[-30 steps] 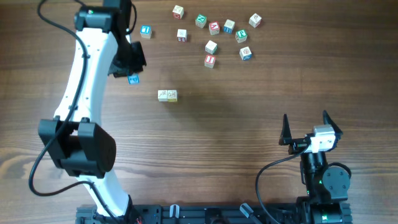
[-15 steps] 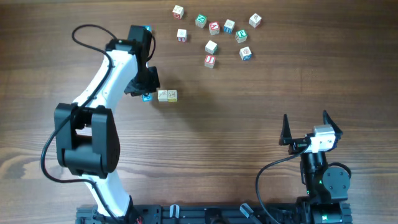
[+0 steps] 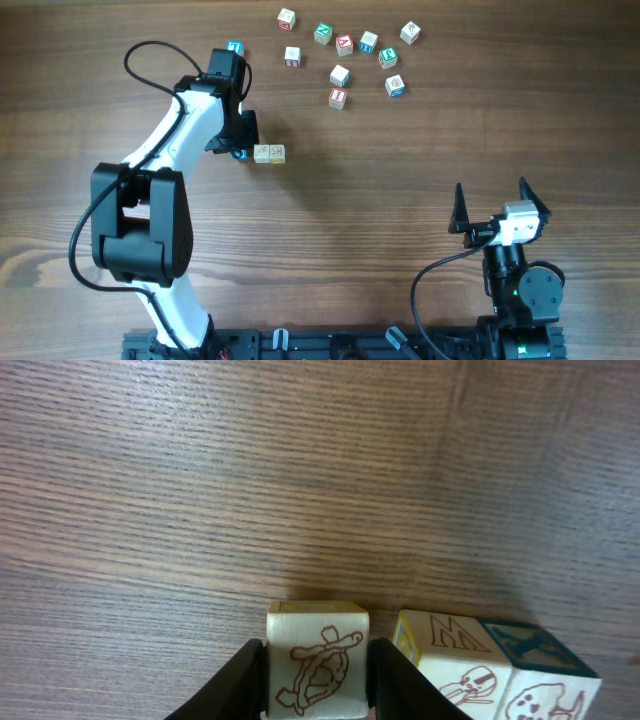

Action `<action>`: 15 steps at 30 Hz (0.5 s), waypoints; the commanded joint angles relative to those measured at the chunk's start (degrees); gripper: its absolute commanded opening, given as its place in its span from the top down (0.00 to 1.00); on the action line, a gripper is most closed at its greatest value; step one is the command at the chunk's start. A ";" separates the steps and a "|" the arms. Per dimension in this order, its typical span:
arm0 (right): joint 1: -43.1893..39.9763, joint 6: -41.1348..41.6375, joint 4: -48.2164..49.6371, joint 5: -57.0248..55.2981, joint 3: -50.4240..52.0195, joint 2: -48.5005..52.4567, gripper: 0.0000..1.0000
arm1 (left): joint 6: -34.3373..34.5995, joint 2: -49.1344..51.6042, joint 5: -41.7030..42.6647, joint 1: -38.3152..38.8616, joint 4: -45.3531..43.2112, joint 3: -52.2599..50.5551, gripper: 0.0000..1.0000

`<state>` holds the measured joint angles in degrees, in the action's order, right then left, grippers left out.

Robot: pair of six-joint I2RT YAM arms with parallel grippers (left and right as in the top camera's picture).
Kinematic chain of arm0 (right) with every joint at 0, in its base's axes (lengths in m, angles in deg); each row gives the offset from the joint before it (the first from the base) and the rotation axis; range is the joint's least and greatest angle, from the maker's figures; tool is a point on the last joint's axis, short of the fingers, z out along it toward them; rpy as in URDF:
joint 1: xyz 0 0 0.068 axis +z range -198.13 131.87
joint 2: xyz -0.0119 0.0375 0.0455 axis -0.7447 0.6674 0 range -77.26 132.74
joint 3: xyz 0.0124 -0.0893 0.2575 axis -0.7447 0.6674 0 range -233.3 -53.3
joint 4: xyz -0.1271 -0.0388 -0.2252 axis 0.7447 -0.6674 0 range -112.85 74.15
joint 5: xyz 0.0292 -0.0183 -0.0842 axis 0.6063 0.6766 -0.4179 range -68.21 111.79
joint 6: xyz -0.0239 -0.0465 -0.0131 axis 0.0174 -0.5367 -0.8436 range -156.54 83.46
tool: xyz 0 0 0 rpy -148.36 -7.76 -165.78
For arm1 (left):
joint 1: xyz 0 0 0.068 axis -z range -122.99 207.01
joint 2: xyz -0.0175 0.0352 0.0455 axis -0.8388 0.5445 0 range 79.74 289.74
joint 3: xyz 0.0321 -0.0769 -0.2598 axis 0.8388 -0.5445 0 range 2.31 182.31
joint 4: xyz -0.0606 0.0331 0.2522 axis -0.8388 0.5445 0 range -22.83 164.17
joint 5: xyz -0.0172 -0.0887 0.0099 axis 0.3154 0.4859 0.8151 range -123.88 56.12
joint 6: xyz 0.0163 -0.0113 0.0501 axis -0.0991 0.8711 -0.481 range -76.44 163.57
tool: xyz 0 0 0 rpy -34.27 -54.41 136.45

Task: Form a horizontal line

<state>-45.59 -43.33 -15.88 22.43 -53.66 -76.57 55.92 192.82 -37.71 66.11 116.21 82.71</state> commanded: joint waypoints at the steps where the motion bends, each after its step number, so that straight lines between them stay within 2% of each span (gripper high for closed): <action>1: -0.26 -0.66 0.20 0.74 0.07 -0.26 0.00 | -1.55 0.39 -0.79 0.07 -0.87 -2.12 0.66; 3: -0.26 -0.68 0.20 0.74 0.07 -0.26 0.00 | -1.70 0.39 -0.79 0.07 -1.11 -2.47 0.65; 7: -0.26 -0.66 0.20 0.76 0.07 -0.26 0.00 | -1.68 0.39 -0.79 0.04 -1.81 -2.47 0.54; 15: -0.26 -0.66 0.20 0.74 0.07 -0.26 0.00 | -1.20 0.39 -3.76 -0.92 -6.91 -2.45 0.54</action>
<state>-45.57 -43.33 -15.88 22.45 -53.66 -76.57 54.77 192.82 -39.24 66.05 110.90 80.79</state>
